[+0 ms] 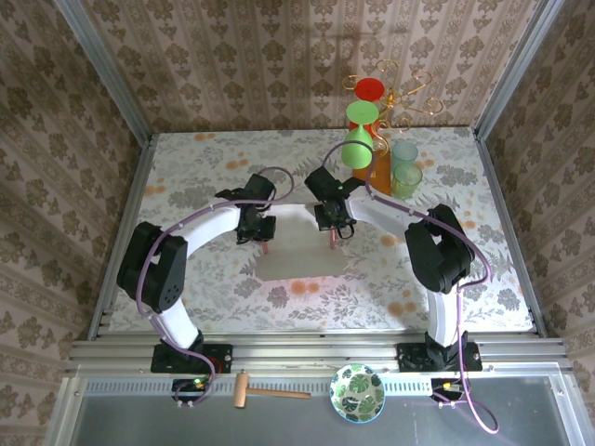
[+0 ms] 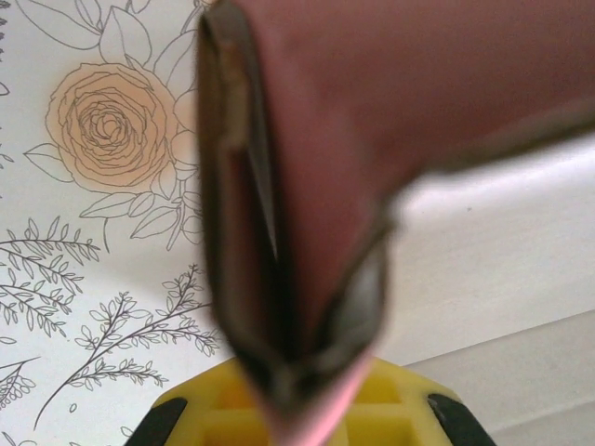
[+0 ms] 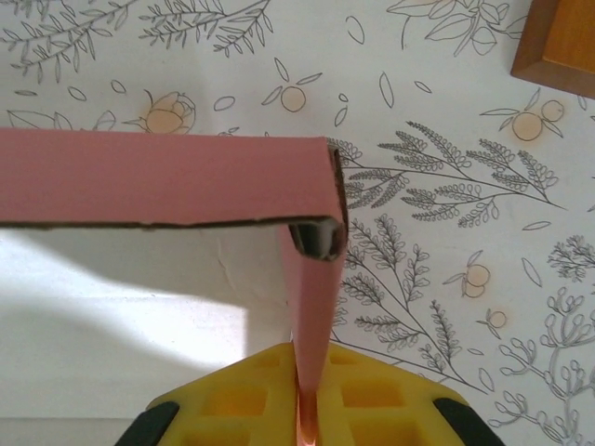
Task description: Fold the paper box
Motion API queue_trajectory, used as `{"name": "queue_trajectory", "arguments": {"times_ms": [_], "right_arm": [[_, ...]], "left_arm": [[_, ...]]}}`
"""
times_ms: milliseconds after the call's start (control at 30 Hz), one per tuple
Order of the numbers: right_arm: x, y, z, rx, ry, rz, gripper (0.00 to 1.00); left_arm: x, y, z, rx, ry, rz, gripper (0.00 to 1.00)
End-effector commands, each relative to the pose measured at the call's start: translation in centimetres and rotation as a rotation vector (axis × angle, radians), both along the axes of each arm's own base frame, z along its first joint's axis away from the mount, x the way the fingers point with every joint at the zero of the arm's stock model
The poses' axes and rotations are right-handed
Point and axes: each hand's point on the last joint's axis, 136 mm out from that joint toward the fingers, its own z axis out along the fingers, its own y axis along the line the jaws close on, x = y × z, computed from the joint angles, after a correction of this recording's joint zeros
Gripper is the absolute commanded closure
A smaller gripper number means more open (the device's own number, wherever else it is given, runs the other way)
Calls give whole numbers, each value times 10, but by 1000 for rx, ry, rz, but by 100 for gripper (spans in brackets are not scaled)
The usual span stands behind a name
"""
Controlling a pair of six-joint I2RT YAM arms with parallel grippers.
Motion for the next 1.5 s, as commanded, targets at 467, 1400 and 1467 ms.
{"name": "queue_trajectory", "arguments": {"times_ms": [467,1400,1467], "right_arm": [[0,-4,-12,28,28,-24,78],[13,-30,-25,-94,20,-91,97],[12,-35,-20,-148,9,-100,100]], "left_arm": [[8,-2,1,-25,-17,20,100],[9,-2,-2,-24,19,16,100],[10,-1,-2,-17,15,22,100]]}}
